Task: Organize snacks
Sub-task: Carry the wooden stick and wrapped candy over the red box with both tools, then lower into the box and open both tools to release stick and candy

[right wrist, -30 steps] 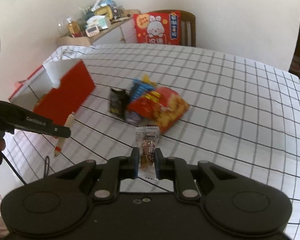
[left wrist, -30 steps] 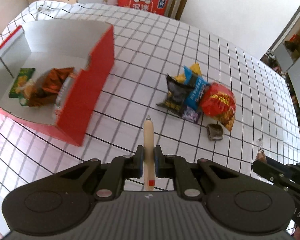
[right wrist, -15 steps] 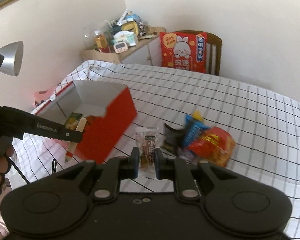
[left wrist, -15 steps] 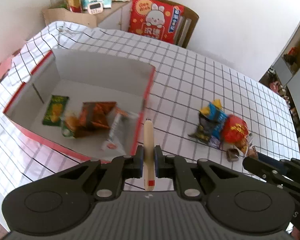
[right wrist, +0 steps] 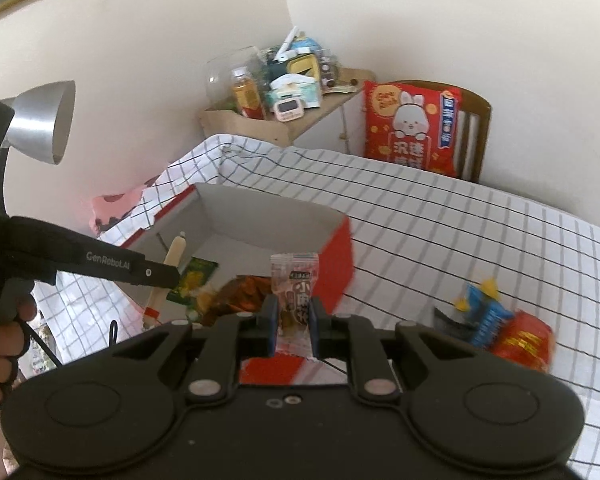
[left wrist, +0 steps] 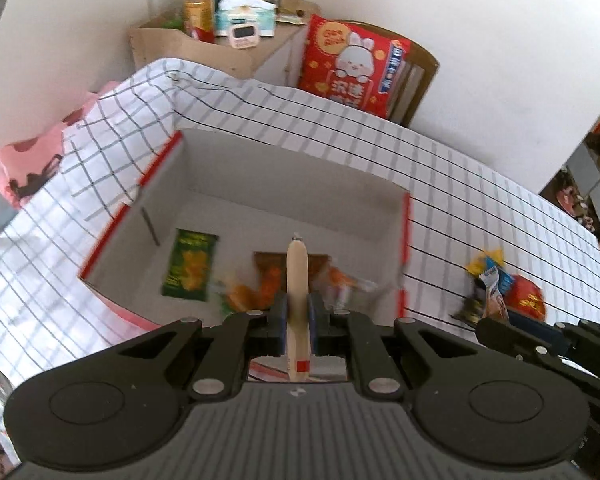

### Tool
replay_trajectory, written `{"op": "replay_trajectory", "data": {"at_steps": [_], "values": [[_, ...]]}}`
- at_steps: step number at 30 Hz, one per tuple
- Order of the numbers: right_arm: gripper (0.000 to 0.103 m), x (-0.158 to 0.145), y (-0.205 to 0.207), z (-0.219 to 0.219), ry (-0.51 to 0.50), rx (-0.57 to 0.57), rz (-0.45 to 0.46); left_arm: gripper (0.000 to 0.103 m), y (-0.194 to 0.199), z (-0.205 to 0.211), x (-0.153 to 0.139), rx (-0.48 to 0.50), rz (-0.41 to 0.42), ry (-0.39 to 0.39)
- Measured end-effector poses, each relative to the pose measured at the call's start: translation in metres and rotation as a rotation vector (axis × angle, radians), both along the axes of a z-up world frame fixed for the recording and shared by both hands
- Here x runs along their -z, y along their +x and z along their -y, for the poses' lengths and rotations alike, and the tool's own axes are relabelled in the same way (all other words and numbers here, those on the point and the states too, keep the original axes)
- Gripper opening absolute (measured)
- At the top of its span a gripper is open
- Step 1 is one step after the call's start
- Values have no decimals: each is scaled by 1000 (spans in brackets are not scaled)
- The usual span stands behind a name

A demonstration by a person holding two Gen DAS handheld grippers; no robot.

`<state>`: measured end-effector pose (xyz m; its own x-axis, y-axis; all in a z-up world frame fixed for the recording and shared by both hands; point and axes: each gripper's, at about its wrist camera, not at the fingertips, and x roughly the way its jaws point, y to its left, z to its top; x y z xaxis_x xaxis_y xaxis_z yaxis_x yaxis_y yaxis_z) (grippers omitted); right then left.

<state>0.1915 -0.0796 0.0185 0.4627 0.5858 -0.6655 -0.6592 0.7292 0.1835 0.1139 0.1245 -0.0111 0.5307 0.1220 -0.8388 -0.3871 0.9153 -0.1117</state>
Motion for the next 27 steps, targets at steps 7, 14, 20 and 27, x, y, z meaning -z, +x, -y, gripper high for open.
{"op": "replay_trajectory", "data": {"at_steps": [7,14,20,27], "values": [[14,17,8,-51,-46,-17,-8,10,10,-52,9,-35,-19,38],[14,41,21,-89,-98,-27,-28,10,28,-87,33,-38,-67,74],[14,61,26,-114,-179,-54,-37,10,45,-103,64,-29,-138,86],[14,82,34,-129,-237,-62,-60,10,58,-105,93,-6,-204,62]]}}
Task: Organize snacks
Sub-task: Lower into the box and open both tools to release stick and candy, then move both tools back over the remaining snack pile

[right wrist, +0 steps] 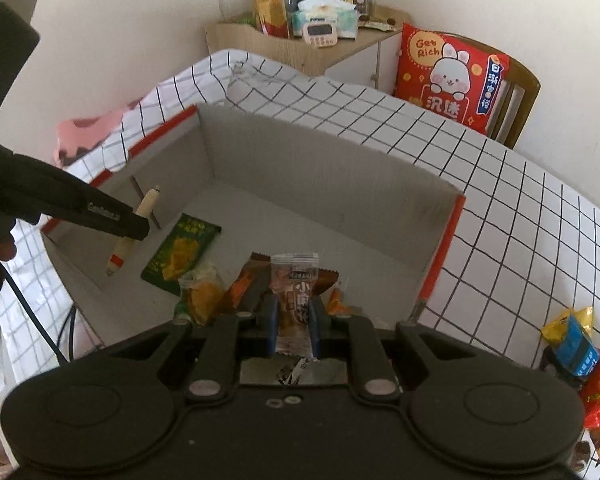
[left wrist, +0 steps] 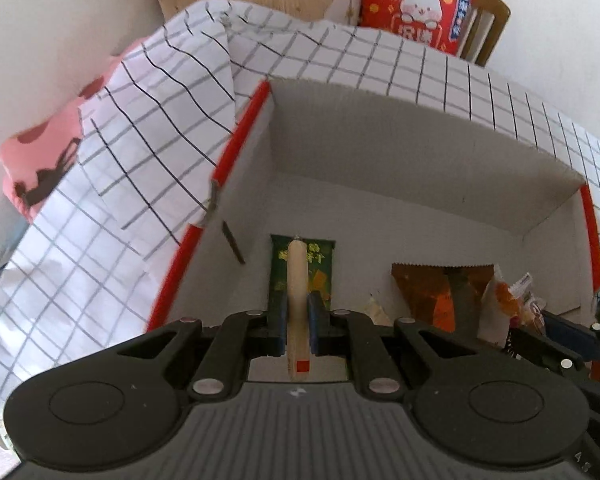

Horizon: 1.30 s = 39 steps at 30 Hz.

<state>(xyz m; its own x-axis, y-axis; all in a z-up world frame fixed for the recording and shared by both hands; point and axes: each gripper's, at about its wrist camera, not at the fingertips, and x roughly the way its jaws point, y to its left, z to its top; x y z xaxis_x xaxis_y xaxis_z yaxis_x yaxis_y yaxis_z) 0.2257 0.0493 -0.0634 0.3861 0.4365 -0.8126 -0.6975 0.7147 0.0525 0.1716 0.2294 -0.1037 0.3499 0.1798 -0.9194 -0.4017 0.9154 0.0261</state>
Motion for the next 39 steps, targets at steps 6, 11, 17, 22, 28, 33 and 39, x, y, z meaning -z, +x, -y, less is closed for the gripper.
{"op": "replay_trajectory", "data": {"at_steps": [6,11,17,22,28,33,39], "values": [[14,8,2,-4,-20,-6,-14,10,8,8,17,28,-40,-17],[15,13,2,-8,-36,-15,-19,11,12,15,30,65,-82,-24],[18,15,0,-10,-46,-20,-15,11,11,15,36,62,-79,-36],[24,11,0,-9,-37,-15,-13,11,5,12,31,53,-51,-48],[31,6,-1,-2,-17,1,-19,12,-7,6,20,47,-2,-70],[41,-3,-5,4,25,17,-23,20,-17,5,6,50,50,-75],[50,-18,-11,14,71,35,-15,26,-29,6,-13,56,118,-72]]}}
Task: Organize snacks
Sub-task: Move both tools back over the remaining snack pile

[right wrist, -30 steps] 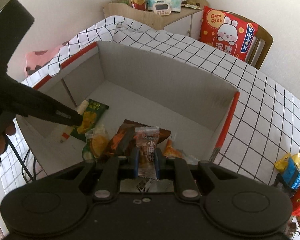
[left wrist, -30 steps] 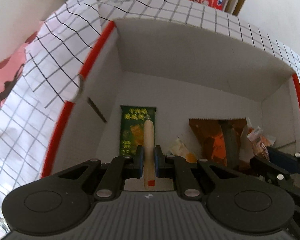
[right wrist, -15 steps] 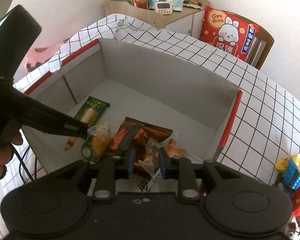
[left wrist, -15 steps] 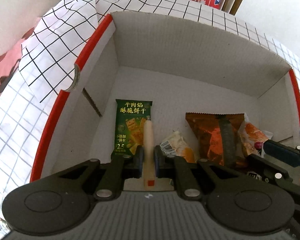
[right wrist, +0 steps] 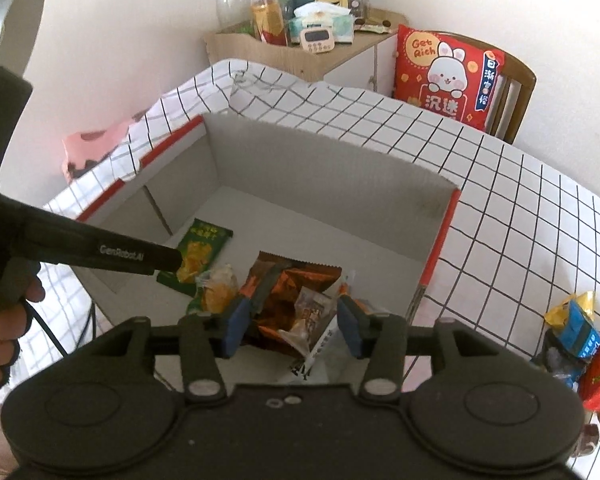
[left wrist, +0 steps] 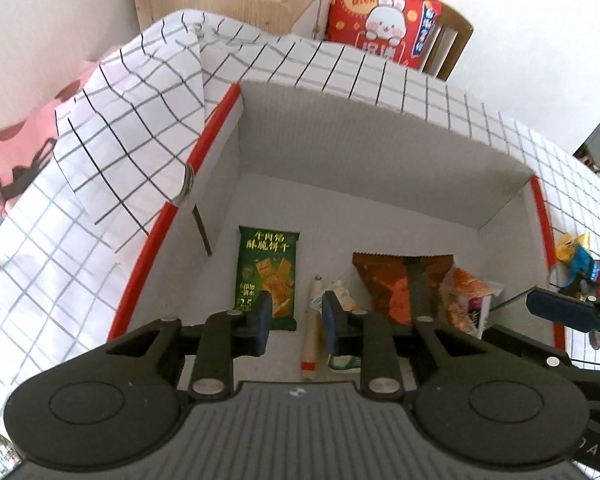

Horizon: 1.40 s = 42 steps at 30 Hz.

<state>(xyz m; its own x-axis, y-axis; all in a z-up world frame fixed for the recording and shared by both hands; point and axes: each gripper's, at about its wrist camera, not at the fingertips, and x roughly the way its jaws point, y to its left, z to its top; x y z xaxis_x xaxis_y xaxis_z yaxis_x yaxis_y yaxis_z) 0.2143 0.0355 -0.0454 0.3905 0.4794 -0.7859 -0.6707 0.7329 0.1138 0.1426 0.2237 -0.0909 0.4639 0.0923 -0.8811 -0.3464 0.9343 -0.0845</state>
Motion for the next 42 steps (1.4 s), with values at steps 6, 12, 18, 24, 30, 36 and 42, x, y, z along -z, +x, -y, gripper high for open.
{"op": "replay_trajectory", "data": {"at_steps": [6,12,18,24,30,36,42], "values": [[62,-18,-9,14,52,13,20,28,-13,12,-21,22,66,30],[64,-35,-21,28,97,23,39,57,-26,27,-40,52,134,48],[70,-52,-34,48,147,41,68,59,-38,48,-60,104,198,82],[83,-66,-46,76,191,88,105,65,-48,76,-74,149,253,107],[90,-70,-49,117,221,132,116,70,-49,114,-75,186,278,109],[97,-69,-47,167,223,172,137,71,-44,160,-75,215,280,98],[102,-64,-39,224,233,219,149,72,-34,202,-70,237,289,40]]}}
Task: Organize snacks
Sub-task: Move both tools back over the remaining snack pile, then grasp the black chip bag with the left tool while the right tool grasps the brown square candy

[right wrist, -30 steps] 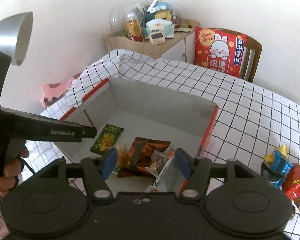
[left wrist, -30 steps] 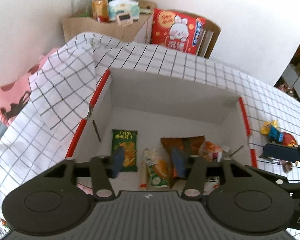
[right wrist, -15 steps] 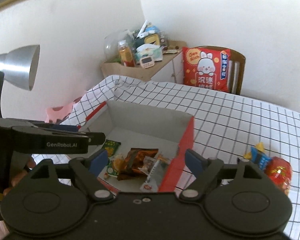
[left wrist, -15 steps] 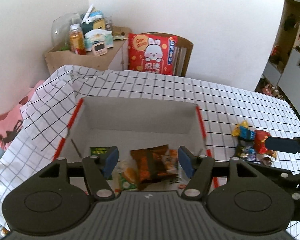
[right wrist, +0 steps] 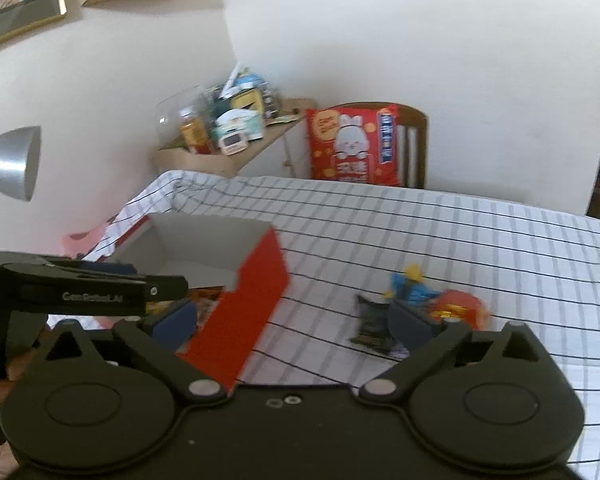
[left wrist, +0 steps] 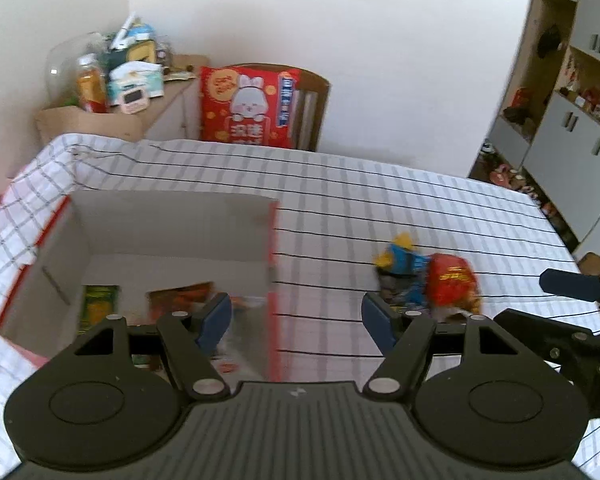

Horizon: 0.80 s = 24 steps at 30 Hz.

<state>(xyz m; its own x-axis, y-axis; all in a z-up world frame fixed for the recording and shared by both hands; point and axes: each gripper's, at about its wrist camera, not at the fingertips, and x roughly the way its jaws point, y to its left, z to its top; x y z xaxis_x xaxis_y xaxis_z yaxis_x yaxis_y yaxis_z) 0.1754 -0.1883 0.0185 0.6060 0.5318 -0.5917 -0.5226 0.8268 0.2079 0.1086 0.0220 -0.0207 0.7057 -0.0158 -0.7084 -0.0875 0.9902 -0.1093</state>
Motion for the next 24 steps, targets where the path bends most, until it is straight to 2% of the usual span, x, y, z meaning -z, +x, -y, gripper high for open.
{"op": "replay_trajectory", "data": {"at_steps": [5,10,18,24], "values": [[103,10,12,35,-36,22,1,74,15,30,13,0,-15,-24],[103,32,20,60,-98,32,-17,74,35,55,33,-18,-58,2],[101,70,39,84,-152,49,-76,74,68,85,66,-27,-123,24],[98,93,63,93,-145,73,-138,74,91,104,85,2,-153,60]]}}
